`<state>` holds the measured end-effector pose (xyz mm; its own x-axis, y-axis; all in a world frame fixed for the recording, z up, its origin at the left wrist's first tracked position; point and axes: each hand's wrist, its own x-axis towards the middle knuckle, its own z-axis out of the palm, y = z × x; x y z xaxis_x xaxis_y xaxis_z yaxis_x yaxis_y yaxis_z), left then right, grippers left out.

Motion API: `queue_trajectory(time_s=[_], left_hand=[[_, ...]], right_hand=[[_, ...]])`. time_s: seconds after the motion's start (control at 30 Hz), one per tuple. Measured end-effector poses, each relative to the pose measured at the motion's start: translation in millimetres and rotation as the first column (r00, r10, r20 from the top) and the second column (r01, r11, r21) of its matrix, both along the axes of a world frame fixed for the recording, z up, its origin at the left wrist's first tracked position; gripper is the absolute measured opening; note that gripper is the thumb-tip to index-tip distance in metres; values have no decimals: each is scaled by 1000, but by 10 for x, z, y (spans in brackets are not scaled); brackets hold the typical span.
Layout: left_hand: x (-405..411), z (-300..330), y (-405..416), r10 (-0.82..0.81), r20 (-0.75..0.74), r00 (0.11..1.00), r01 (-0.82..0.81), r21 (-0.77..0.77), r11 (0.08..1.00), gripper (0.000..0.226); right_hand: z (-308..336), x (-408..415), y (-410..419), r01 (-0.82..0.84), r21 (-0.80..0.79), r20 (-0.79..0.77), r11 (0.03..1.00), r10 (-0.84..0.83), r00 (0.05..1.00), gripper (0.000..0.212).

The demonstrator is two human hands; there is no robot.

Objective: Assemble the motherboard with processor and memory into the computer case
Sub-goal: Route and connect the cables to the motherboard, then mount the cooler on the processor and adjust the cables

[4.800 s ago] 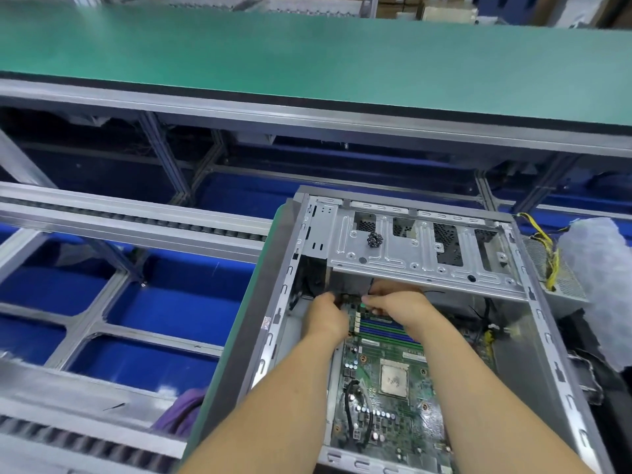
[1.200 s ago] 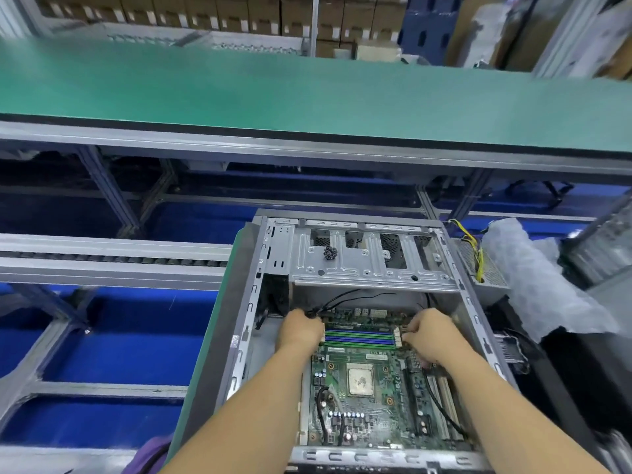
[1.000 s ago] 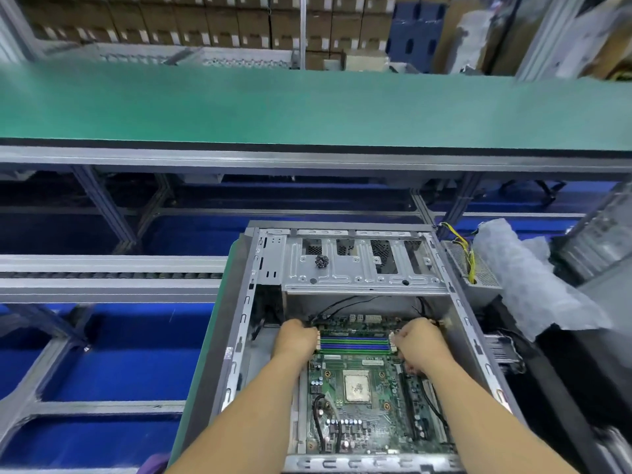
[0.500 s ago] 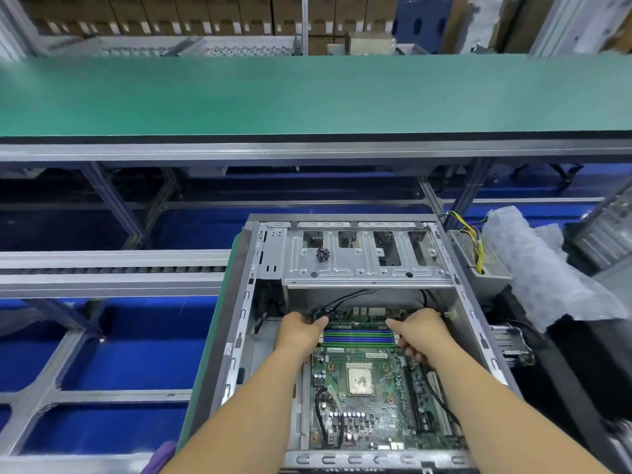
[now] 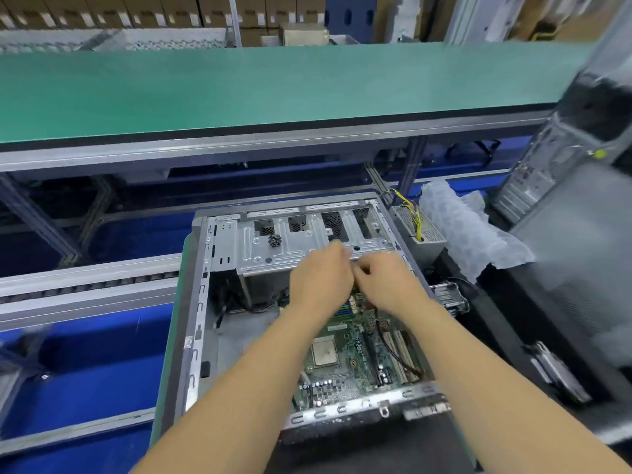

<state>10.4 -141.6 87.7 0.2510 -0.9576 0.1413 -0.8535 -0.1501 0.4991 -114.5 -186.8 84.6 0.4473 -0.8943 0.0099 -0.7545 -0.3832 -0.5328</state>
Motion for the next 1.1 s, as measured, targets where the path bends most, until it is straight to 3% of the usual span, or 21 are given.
queue_trajectory(time_s=[0.13,0.2,0.27,0.3,0.43,0.53,0.63,0.8,0.93,1.1], left_hand=[[-463,330,-236,-81,-88,993,71,-112,991,14],[-688,375,-370,-140,-21,990,137,-105,985,15],[-903,338,-535,-196,84,977,201,-62,978,12],[-1006,297,-622,-216,128,968,221,-26,975,12],[-1337,23,-915,-217,346,913,182,132,974,22],[-1418,-168,-1036,-168,459,873,92,182,979,26],[-1427,-261,-1073,-113,502,858,41,153,987,24],[-1433,-277,-1076,-79,510,856,13,133,991,21],[-1445,-270,-1073,-88,518,851,14,144,989,20],[-1454,-253,-1055,-70,488,870,1,139,990,14]], right_hand=[[161,-512,-262,213,-151,264,965,-168,950,52],[88,-814,-440,311,-139,299,940,-260,918,43],[-96,-1117,-624,358,-57,195,932,-341,920,21],[-215,-1255,-691,358,-16,100,934,-354,930,22],[-713,-1632,-860,118,40,-311,992,-100,945,56],[-1002,-1731,-984,-79,69,-525,995,103,845,79],[-1189,-1783,-1074,-176,106,-672,979,201,712,94],[-1326,-1790,-1141,-204,74,-772,976,186,608,91],[-1382,-1787,-1179,-219,6,-774,976,144,617,76],[-1429,-1779,-1123,-206,-8,-781,979,122,613,82]])
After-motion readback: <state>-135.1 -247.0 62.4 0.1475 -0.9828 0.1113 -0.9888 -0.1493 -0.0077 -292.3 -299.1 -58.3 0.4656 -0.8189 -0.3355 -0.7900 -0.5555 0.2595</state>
